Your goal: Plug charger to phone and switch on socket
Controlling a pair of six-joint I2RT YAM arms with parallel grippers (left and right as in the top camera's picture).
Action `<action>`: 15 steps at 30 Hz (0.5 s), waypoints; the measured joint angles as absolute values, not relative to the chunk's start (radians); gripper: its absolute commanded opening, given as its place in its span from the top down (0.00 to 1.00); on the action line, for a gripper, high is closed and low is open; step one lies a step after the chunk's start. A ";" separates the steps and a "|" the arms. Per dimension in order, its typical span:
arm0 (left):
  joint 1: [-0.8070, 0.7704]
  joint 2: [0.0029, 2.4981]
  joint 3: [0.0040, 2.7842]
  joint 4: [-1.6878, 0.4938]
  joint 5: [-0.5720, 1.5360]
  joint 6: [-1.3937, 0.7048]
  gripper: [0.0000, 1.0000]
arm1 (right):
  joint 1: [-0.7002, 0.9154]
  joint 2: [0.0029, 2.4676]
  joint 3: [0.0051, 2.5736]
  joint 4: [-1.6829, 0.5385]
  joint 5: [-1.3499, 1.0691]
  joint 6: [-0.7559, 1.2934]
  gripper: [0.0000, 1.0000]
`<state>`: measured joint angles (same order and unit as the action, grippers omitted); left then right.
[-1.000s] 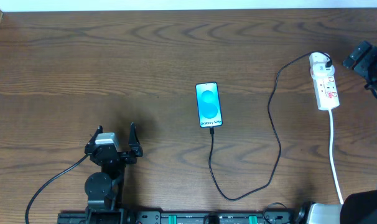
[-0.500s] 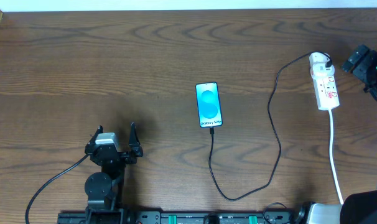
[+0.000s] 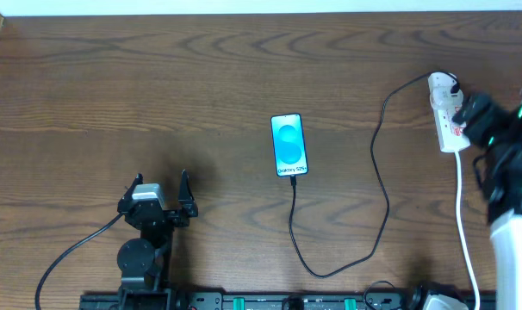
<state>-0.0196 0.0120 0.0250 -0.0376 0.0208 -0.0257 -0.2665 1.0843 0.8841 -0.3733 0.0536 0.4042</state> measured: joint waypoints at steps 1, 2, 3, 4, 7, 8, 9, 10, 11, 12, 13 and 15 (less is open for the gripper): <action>-0.020 0.012 0.025 -0.038 0.021 -0.026 0.10 | -0.266 1.041 0.808 -0.312 0.055 0.415 0.01; -0.020 0.012 0.025 -0.038 0.021 -0.026 0.10 | -0.266 1.011 0.757 -0.276 0.056 0.422 0.01; -0.020 0.012 0.025 -0.037 0.021 -0.026 0.09 | -0.266 0.969 0.688 -0.223 0.057 0.429 0.01; -0.020 0.011 0.025 -0.037 0.021 -0.026 0.10 | -0.266 0.928 0.623 -0.166 0.057 0.436 0.01; -0.020 0.011 0.025 -0.038 0.021 -0.026 0.10 | -0.266 0.820 0.473 -0.065 0.062 0.445 0.01; -0.020 0.011 0.025 -0.038 0.021 -0.027 0.10 | -0.266 0.785 0.415 0.008 0.064 0.447 0.01; -0.020 0.011 0.025 -0.038 0.021 -0.026 0.10 | -0.266 0.741 0.356 0.052 0.064 0.449 0.01; -0.020 0.011 0.025 -0.038 0.021 -0.026 0.10 | -0.266 0.709 0.310 0.100 0.065 0.452 0.01; -0.020 0.011 0.025 -0.038 0.021 -0.026 0.10 | -0.266 0.686 0.274 0.124 0.066 0.453 0.01; -0.020 0.011 0.025 -0.038 0.021 -0.026 0.10 | -0.266 0.659 0.230 0.141 0.067 0.455 0.01; -0.020 0.011 0.025 -0.038 0.021 -0.026 0.10 | -0.266 0.644 0.212 0.148 0.067 0.456 0.01; -0.020 0.011 0.025 -0.038 0.021 -0.026 0.10 | -0.266 0.607 0.159 0.156 0.068 0.456 0.01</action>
